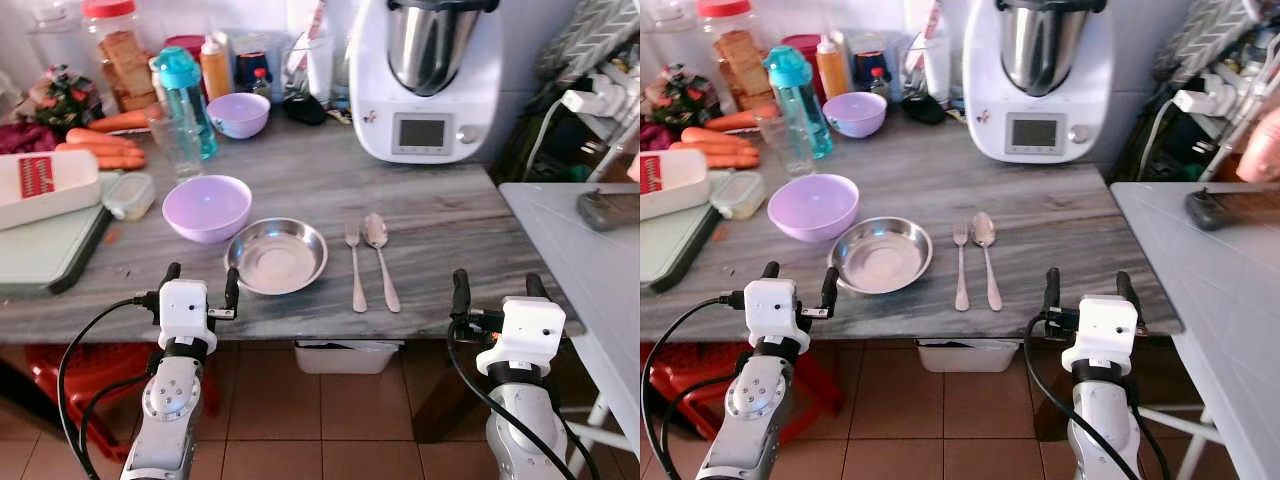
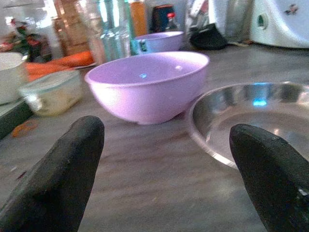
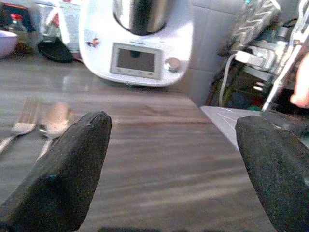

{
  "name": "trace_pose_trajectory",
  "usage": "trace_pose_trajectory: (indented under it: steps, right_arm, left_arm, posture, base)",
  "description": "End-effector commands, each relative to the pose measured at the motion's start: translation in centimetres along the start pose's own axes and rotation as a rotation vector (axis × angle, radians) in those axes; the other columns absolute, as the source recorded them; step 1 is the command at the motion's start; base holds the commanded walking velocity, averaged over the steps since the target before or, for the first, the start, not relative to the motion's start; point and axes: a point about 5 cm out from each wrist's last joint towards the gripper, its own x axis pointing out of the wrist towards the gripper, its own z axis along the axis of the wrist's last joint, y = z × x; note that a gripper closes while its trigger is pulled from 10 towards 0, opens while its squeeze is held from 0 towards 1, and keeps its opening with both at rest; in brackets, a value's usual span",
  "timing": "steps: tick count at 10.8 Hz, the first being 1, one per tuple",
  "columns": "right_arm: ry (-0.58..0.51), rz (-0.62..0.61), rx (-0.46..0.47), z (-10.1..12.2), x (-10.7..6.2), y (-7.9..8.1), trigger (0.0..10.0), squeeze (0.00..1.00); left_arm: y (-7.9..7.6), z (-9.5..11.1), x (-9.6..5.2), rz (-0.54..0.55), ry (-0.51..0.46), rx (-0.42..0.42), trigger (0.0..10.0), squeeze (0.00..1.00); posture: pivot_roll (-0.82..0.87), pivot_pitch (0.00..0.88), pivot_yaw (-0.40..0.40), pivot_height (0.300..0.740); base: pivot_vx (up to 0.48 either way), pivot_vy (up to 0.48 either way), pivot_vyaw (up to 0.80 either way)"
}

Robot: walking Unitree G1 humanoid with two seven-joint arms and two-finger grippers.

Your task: Setting the table

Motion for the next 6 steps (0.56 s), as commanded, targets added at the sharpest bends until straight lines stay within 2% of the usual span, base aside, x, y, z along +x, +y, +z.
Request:
trace_pose_trajectory:
  steps: [1,3,6]
  right_arm:
    - [-0.039,0.007,-0.013,0.62,0.16,0.08,10.0,0.00]
    - [-0.044,0.006,-0.016,0.72,0.41,-0.07,10.0,0.00]
    - [-0.049,-0.005,-0.018,0.69,0.61,-0.21,10.0,0.00]
  left_arm:
    - [0.35,-0.28,-0.23,0.010,0.010,0.014,10.0,0.00]
    - [0.38,-0.29,-0.15,0.012,0.012,0.017,10.0,0.00]
    - [0.24,-0.38,0.03,-0.002,0.022,0.025,10.0,0.00]
  posture:
    - [-0.02,0.000,0.007,0.740]
    - [-0.03,0.000,0.010,0.740]
    - [-0.03,0.000,0.022,0.740]
  base:
    - [0.000,0.000,0.00]
    - [0.000,0.000,0.00]
    - [-0.301,0.000,0.00]
